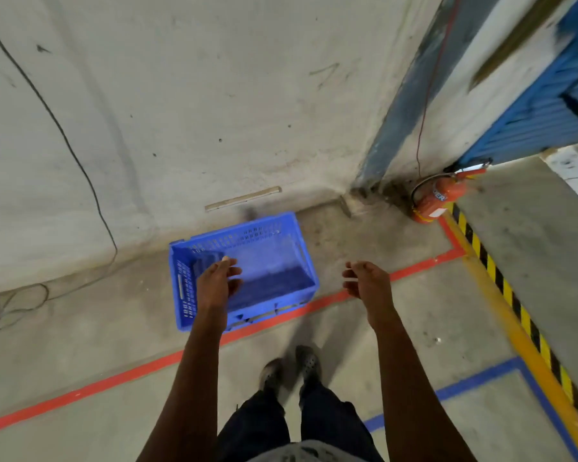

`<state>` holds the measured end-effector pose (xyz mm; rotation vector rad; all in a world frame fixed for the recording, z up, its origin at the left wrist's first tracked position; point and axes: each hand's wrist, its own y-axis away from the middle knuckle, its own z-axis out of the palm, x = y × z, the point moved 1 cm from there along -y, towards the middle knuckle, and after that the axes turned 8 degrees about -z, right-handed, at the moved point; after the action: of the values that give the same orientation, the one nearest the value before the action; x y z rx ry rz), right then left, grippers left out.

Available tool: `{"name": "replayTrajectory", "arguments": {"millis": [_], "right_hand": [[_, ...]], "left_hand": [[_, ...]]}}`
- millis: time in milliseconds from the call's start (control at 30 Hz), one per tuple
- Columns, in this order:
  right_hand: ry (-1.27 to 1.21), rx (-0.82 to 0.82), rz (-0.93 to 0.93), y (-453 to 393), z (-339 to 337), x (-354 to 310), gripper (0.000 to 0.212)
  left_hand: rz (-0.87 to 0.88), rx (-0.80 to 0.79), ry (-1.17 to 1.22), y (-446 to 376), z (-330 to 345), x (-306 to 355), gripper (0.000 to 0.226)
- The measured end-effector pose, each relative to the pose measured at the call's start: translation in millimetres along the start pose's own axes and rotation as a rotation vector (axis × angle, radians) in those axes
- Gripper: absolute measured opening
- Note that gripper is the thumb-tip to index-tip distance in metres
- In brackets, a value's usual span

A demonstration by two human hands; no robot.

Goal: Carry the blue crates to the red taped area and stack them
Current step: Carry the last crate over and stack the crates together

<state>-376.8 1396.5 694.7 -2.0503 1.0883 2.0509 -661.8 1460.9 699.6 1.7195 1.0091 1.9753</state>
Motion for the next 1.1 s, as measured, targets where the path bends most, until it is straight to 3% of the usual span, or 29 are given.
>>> {"name": "replayTrajectory", "arguments": {"millis": [233,500,800,1100], "right_hand": [[-0.039,0.197,0.048,84.6,-56.4,19.1,0.023],[-0.195,0.475,0.162,211.8,-127.0,99.1,0.019],[-0.405,0.851,0.253,387.9,-230.3,227.0,0.019],[-0.636,1.147,0.393,627.5,-311.5,383.5,0.023]], "left_hand": [[-0.109,-0.290,-0.326,36.8,32.6,-29.0,0.024],[-0.112,-0.558,-0.661,103.8,76.0,-102.7,0.024],[-0.063,-0.860,-1.096,236.3,113.1,-256.1,0.021],[-0.071,-1.075,-1.448,416.0,90.2,-453.4,0.019]]}}
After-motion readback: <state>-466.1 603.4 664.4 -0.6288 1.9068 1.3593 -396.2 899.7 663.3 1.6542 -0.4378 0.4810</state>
